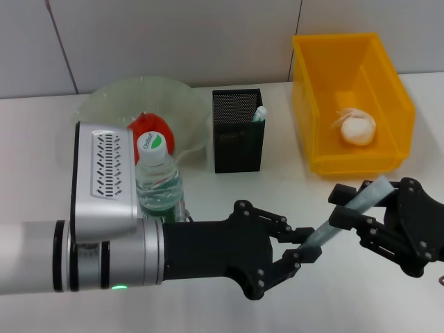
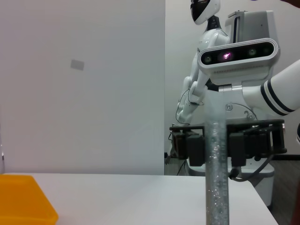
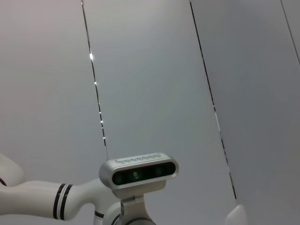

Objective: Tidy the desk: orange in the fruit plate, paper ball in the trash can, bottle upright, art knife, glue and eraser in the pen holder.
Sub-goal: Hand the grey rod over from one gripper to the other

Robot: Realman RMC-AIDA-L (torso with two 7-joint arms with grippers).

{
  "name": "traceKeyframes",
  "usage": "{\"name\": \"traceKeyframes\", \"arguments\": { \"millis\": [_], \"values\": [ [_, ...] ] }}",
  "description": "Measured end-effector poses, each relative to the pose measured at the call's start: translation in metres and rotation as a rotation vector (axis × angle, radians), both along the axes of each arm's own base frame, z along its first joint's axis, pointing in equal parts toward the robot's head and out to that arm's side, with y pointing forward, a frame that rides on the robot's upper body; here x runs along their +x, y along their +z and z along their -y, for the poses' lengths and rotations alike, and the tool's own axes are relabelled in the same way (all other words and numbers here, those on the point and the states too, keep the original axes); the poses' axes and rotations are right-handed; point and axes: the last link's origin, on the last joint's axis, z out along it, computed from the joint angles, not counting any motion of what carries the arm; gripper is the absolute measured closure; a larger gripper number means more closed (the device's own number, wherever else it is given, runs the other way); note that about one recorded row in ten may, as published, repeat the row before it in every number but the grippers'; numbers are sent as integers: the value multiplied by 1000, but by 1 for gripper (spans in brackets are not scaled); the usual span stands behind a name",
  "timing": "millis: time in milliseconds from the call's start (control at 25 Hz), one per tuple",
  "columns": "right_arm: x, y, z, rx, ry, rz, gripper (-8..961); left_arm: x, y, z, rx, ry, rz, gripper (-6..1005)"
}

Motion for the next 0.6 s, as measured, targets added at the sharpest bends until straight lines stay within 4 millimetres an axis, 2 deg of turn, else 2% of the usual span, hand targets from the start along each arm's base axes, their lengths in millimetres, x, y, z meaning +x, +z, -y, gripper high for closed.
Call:
{"name": "traceKeyframes", "arguments": {
  "millis": [200,480,600],
  "values": [
    [0,-1,1,-6,11,7,752,-1,0,0,4,-5,-2,830],
    [-2,-2,1,2,25,11,805,-3,-1,2,8,-7,-3,829],
    [-1,-2,2,2,26,9,806,-3,-2,3,6,-17,-4,778]
  ]
}}
